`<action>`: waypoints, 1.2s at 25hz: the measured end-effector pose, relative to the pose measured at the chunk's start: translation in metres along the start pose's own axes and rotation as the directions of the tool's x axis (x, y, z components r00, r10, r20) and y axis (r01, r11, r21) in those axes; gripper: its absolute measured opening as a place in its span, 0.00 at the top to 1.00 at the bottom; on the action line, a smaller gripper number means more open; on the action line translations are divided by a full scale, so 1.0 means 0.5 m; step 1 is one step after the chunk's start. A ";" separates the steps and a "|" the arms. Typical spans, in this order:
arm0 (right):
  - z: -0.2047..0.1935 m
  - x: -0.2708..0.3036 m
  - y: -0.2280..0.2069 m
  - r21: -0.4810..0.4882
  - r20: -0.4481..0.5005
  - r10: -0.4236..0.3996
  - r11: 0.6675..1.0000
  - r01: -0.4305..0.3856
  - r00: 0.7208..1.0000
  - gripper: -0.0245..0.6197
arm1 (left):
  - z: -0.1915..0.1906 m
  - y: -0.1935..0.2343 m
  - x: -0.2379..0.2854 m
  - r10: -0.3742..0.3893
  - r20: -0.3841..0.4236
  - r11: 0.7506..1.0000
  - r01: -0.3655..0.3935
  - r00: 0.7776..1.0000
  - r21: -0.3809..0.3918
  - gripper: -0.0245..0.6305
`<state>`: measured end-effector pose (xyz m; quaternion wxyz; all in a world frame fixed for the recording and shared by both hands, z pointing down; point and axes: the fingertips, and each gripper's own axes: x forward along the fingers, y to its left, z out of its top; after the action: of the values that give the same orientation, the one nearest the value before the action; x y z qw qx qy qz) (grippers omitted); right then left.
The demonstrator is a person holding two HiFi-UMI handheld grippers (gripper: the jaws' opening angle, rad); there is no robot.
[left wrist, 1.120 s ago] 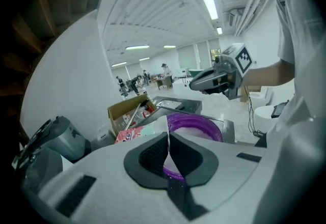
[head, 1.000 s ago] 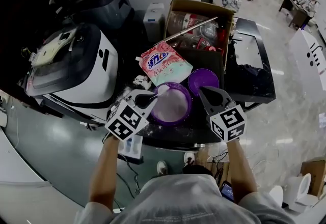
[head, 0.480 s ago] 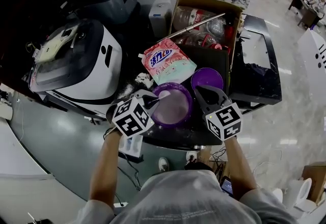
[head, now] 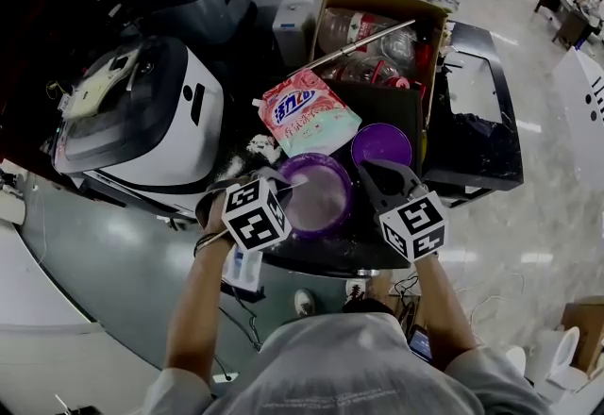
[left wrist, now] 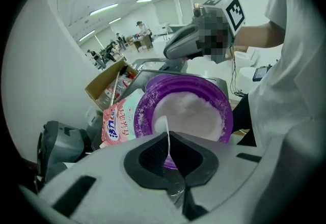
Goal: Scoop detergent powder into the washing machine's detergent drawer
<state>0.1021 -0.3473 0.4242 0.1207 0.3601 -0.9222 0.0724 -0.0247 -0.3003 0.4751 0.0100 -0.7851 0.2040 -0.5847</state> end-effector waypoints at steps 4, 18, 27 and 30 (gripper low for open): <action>-0.006 -0.002 0.000 0.008 -0.001 -0.006 1.000 0.006 1.000 0.95 | -0.012 -0.008 0.013 -0.019 -0.063 0.999 0.021 0.998 0.032 0.94; -0.017 -0.008 0.002 0.035 -0.008 -0.019 0.999 0.019 1.000 0.95 | -0.026 -0.041 0.028 -0.153 -0.148 0.985 0.163 0.977 0.061 0.94; -0.018 -0.015 -0.009 0.034 -0.010 -0.044 0.998 0.044 0.999 0.95 | -0.027 -0.052 0.031 -0.223 -0.149 0.972 0.232 0.963 0.048 0.94; -0.018 -0.019 -0.012 0.034 -0.011 -0.054 0.998 0.054 0.998 0.95 | -0.027 -0.061 0.029 -0.259 -0.160 0.961 0.270 0.953 0.052 0.94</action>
<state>0.1144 -0.3434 0.4304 0.1212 0.3865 -0.9102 0.0869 -0.0243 -0.2742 0.5005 -0.0550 -0.7576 0.0755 -0.6460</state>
